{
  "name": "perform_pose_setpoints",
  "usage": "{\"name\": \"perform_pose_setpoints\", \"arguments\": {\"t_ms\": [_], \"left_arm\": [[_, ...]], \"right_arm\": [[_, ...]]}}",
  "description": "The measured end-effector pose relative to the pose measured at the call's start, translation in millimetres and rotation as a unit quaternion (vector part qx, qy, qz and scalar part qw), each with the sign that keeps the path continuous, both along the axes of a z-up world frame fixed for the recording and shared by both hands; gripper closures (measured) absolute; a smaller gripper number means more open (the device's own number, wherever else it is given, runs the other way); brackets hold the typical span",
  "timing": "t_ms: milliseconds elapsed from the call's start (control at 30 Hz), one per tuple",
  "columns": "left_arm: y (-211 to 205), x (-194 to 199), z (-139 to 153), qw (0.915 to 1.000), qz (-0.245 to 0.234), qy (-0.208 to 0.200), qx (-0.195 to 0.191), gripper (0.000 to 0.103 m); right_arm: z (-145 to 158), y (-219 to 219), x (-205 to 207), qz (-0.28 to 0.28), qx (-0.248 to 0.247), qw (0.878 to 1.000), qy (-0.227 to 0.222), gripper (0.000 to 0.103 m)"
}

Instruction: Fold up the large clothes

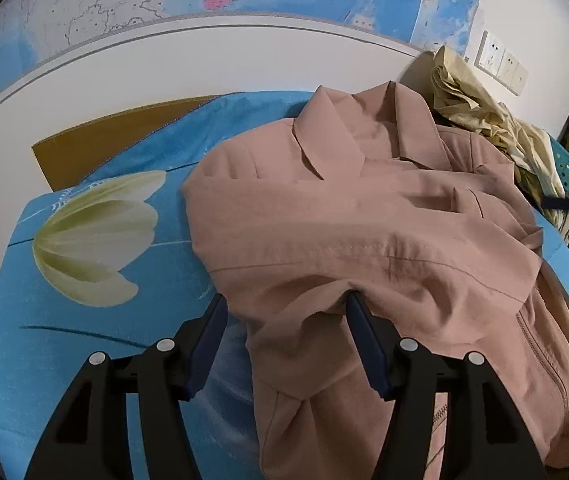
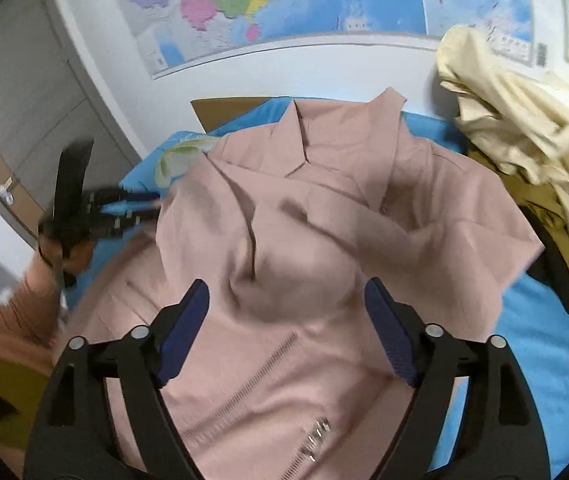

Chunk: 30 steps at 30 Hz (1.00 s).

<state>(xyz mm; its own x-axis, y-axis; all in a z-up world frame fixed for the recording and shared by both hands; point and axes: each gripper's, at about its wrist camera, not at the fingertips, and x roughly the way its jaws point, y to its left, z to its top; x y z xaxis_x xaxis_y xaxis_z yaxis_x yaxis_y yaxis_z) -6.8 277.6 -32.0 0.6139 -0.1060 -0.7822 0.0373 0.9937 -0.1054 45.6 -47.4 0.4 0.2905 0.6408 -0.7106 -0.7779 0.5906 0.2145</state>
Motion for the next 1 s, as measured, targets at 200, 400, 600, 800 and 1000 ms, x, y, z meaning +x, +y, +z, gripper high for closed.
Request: {"name": "perform_pose_setpoints", "arguments": {"t_ms": [200, 400, 600, 800, 1000], "left_arm": [[-12.7, -9.0, 16.9, 0.9990, -0.014, -0.039, 0.016, 0.043], [-33.4, -13.6, 18.4, 0.9979, -0.044, -0.039, 0.027, 0.043], [-25.7, -13.2, 13.5, 0.9991, -0.029, -0.027, 0.014, 0.043], [-21.9, -9.1, 19.7, 0.9987, -0.029, -0.041, 0.005, 0.043], [-28.1, 20.0, 5.0, 0.9992, -0.003, -0.022, 0.033, 0.043]], "right_arm": [[-34.7, 18.5, -14.8, -0.028, -0.108, 0.987, -0.117, 0.037], [-50.7, 43.1, 2.1, -0.024, -0.114, 0.978, -0.172, 0.050], [-16.7, 18.9, 6.5, 0.051, 0.001, 0.998, -0.044, 0.101], [45.4, -38.5, -4.4, 0.051, 0.070, 0.995, 0.044, 0.100], [19.9, -53.5, 56.1, -0.079, 0.028, 0.994, 0.066, 0.097]]}}
